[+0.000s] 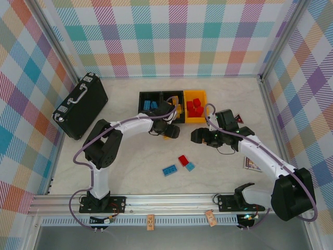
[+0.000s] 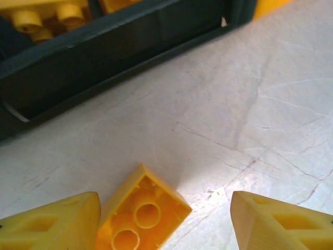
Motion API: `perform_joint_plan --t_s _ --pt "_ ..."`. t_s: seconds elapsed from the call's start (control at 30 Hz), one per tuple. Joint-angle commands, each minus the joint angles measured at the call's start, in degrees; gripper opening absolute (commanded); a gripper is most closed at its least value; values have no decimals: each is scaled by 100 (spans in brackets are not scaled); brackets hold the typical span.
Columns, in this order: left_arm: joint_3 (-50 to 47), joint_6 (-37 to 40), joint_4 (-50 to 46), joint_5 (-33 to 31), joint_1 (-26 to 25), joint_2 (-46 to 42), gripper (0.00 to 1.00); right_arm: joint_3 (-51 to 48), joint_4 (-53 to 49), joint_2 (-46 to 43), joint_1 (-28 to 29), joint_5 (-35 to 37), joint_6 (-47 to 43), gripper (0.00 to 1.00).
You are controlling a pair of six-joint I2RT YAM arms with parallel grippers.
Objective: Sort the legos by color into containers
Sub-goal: Pick up the lego from the center of the table.
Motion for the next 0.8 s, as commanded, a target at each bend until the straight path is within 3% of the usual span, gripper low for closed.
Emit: perform_joint_plan --t_s 0.0,0.23,0.47,0.77 --pt "-62 32 -232 -73 -150 -3 64 -76 127 78 -42 -76 -41 73" --pt "-210 -103 -265 -458 -287 -102 56 -109 183 117 -42 -68 22 73" --pt "-165 -162 -286 -668 -318 -87 55 -181 219 65 -42 -30 47 73" --pt "-16 -169 -383 -999 -457 166 40 -214 237 77 -42 8 75 73"
